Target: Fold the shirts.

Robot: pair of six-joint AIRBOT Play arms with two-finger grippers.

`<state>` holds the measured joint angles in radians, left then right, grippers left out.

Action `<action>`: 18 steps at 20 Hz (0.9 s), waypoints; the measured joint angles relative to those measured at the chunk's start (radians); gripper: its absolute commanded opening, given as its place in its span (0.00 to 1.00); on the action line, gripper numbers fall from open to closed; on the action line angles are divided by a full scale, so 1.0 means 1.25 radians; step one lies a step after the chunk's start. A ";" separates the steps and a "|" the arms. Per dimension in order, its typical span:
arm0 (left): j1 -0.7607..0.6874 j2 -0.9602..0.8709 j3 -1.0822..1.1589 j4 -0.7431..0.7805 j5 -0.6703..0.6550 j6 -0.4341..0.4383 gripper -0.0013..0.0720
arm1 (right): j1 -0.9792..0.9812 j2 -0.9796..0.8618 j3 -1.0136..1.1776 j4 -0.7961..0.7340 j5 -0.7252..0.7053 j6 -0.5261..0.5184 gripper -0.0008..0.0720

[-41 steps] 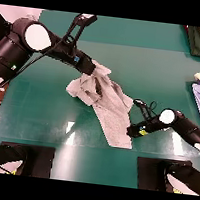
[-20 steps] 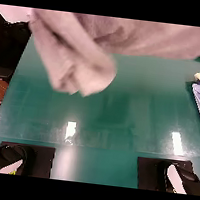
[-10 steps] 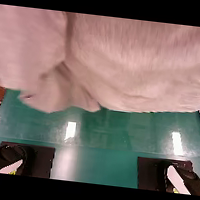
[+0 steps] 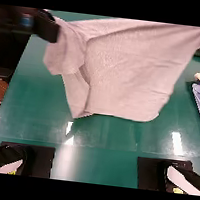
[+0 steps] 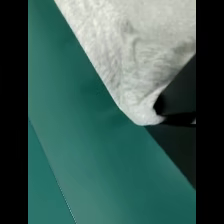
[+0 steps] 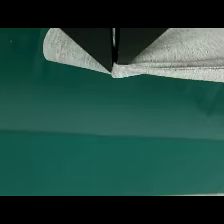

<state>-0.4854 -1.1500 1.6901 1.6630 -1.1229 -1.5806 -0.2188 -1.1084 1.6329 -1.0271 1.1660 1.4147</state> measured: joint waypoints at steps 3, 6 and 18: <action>0.026 -0.127 -0.018 0.038 0.086 -0.023 0.05 | 0.000 -0.087 -0.083 0.002 -0.061 0.000 0.03; 0.092 -0.231 -0.026 0.031 0.133 -0.090 0.52 | 0.000 -0.163 -0.128 0.009 -0.099 0.000 0.04; 0.187 -0.299 -0.048 -0.107 -0.051 -0.074 0.92 | 0.006 -0.199 -0.155 0.010 -0.157 0.000 0.80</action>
<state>-0.2516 -1.5234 1.6306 1.5288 -1.1862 -1.6726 -0.2108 -1.3567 1.4395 -1.0149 0.9691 1.4147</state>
